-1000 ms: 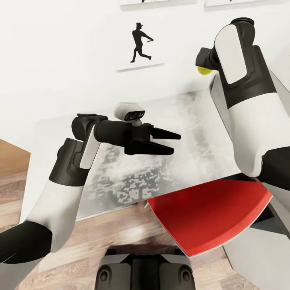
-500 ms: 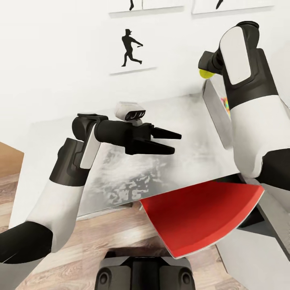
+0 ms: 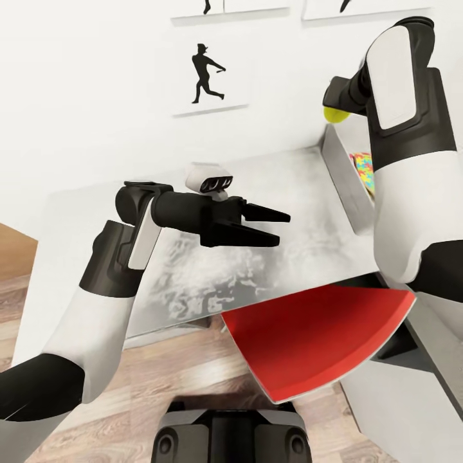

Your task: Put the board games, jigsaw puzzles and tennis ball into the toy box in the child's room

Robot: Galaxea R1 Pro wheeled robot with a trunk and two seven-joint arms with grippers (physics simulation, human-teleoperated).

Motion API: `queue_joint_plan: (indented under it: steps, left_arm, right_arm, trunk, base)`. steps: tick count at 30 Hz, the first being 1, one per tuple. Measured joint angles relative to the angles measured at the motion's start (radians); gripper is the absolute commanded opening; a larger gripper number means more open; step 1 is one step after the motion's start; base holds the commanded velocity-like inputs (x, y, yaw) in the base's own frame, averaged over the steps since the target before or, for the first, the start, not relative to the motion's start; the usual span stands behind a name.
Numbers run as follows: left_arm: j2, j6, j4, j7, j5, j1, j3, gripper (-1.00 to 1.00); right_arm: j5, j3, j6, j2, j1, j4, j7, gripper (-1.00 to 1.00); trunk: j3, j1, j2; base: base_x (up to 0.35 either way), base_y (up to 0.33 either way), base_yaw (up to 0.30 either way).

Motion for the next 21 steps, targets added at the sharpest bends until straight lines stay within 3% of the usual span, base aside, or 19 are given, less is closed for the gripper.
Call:
queue_joint_plan:
  steps: [14, 21]
  left_arm:
    - [-0.012, 0.0, 0.0, 0.005, -0.001, 0.002, 0.0, 1.0]
    - [-0.021, 0.0, -0.001, 0.021, -0.001, 0.002, 0.0, 1.0]
  right_arm:
    - [0.0, 0.006, -0.016, -0.045, 0.001, -0.005, -0.023, -1.0]
    - [0.0, 0.009, -0.026, -0.048, 0.001, -0.001, -0.025, -1.0]
  trunk:
    - [0.0, 0.0, 0.0]
    - [0.0, 0.0, 0.0]
  base:
    - [-0.016, -0.002, 0.0]
    - [0.0, -0.208, 0.0]
